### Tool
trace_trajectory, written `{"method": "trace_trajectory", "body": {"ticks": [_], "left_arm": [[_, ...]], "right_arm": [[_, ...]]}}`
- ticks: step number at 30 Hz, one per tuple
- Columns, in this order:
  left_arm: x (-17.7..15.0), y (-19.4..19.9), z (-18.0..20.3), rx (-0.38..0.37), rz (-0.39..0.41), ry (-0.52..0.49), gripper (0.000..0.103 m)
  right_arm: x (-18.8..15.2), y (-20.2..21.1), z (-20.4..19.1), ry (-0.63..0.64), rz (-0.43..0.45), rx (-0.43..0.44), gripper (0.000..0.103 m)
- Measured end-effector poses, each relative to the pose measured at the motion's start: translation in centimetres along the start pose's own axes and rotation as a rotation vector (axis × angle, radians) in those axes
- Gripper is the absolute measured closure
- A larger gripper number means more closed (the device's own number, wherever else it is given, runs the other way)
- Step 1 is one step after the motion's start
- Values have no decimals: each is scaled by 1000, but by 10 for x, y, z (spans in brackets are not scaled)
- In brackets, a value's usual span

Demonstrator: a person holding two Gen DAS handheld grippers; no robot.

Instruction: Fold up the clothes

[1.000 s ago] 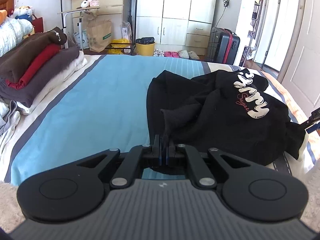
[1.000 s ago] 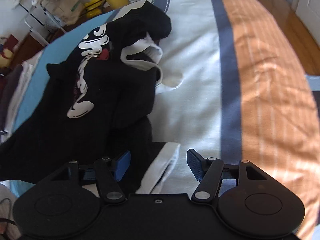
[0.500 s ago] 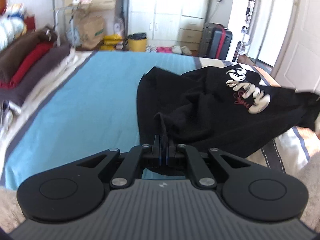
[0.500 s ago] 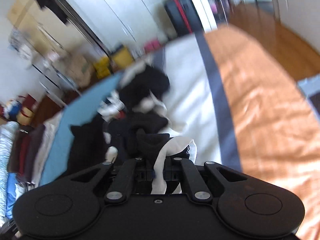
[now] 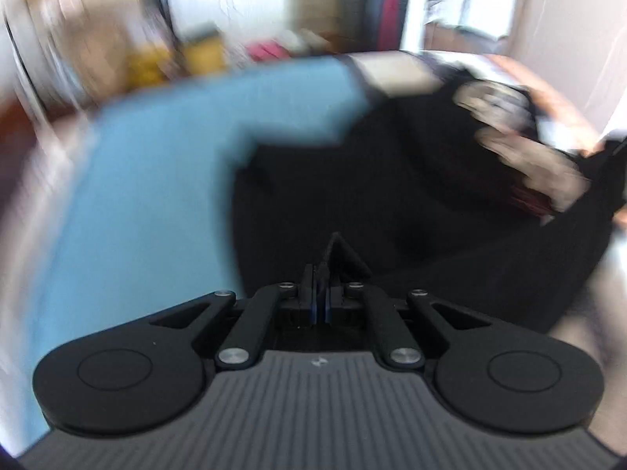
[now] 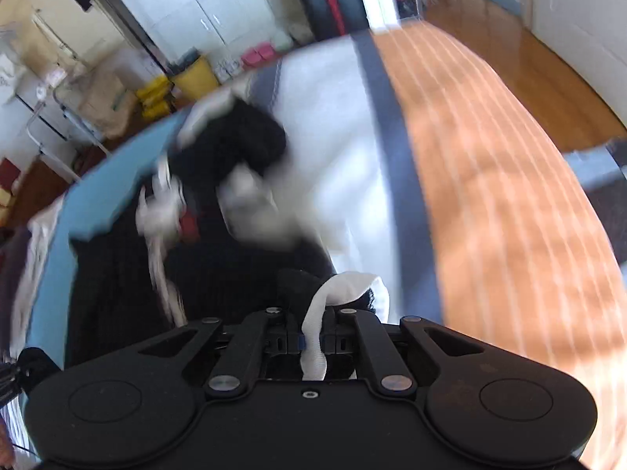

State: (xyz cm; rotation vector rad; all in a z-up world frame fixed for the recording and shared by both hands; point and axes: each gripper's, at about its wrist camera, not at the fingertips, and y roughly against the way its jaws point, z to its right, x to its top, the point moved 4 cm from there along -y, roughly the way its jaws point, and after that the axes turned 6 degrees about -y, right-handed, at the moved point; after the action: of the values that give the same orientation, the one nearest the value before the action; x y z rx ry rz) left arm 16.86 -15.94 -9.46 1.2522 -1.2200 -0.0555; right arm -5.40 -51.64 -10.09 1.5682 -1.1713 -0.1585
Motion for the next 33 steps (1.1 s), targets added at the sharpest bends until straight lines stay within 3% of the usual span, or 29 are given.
{"method": "trace_trajectory", "body": {"ticks": [3, 6, 8, 9, 11, 13, 17, 19, 21, 23, 25, 28, 33], "left_arm": [[106, 37, -58, 144, 233, 131, 100], [187, 141, -86, 331, 553, 196, 100], [207, 203, -87, 387, 712, 222, 100], [210, 227, -85, 400, 768, 228, 100], [199, 258, -80, 415, 835, 218, 100], [179, 269, -76, 404, 840, 216, 100], [102, 234, -74, 286, 709, 277, 100], [54, 201, -72, 232, 612, 325, 100], [3, 152, -66, 211, 469, 366, 99], [-48, 100, -59, 192, 310, 399, 100], [-70, 78, -55, 182, 240, 407, 100], [-82, 66, -52, 174, 198, 403, 100], [-101, 45, -48, 161, 128, 394, 99]], "right_arm": [[86, 34, -64, 60, 212, 55, 96], [145, 132, -138, 146, 570, 173, 97], [163, 202, -183, 218, 817, 213, 97], [164, 230, -196, 219, 894, 226, 97], [158, 272, -215, 242, 996, 225, 96], [143, 291, -216, 246, 1033, 234, 96], [104, 262, -189, 261, 874, 254, 96], [75, 219, -166, 255, 742, 240, 96], [41, 162, -141, 228, 560, 210, 96], [12, 87, -114, 144, 335, 108, 96], [-17, 24, -80, 40, 140, 42, 96], [-44, -31, -48, -51, 65, -16, 96], [-47, -26, -48, -19, 115, -23, 96]]}}
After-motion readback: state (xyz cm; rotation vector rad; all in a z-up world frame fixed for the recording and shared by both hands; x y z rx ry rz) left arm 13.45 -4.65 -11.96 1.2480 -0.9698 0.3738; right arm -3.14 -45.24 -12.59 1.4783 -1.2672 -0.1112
